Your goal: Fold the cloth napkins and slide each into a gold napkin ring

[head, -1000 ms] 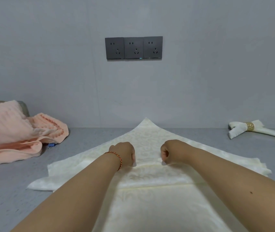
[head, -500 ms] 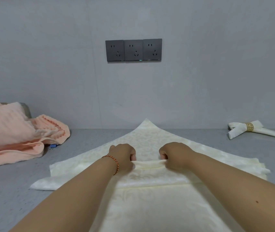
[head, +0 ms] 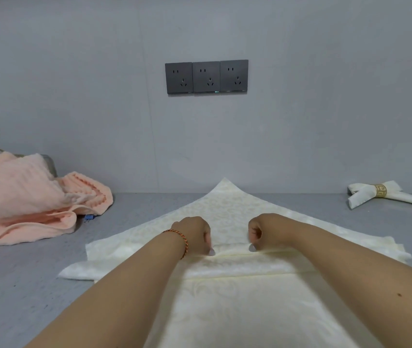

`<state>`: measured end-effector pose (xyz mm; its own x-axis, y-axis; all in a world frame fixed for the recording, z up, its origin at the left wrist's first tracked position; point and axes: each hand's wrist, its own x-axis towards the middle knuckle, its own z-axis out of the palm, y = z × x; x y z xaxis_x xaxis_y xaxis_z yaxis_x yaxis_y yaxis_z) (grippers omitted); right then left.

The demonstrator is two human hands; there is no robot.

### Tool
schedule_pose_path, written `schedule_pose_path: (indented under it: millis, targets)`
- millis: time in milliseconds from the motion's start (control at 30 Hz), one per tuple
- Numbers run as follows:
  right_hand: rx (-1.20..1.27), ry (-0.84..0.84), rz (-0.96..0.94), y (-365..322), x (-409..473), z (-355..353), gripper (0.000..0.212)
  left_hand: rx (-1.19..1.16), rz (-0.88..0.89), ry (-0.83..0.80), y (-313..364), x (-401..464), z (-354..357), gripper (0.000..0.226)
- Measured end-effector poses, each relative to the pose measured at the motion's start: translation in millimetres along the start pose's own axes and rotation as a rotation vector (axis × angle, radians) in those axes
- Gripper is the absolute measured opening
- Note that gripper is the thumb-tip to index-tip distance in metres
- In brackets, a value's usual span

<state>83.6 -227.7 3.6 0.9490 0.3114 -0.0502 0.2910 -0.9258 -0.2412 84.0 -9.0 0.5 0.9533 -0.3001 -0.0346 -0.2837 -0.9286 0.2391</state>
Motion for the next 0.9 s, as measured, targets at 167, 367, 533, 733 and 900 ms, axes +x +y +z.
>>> schedule_pose_path:
  millis: [167, 367, 533, 733, 900]
  targets:
    - [0.069, -0.037, 0.047, 1.2, 0.3, 0.1, 0.016, -0.045, -0.016, -0.059, -1.6, 5.4, -1.7, 0.035]
    - [-0.078, 0.035, -0.047, -2.6, -7.2, 2.3, 0.027, -0.007, 0.058, 0.007, -0.2, -0.9, 0.1, 0.02]
    - [-0.256, 0.026, -0.164, -6.7, -14.1, 3.1, 0.034, 0.016, 0.098, 0.024, 0.5, -8.8, 1.9, 0.023]
    - [-0.049, -0.041, -0.016, -6.0, -14.7, -2.5, 0.011, -0.075, -0.015, -0.098, 7.5, -10.8, -9.6, 0.02]
    - [0.024, -0.112, -0.011, -5.1, -10.4, -0.6, 0.011, -0.061, -0.01, -0.132, 4.5, -7.7, -6.3, 0.017]
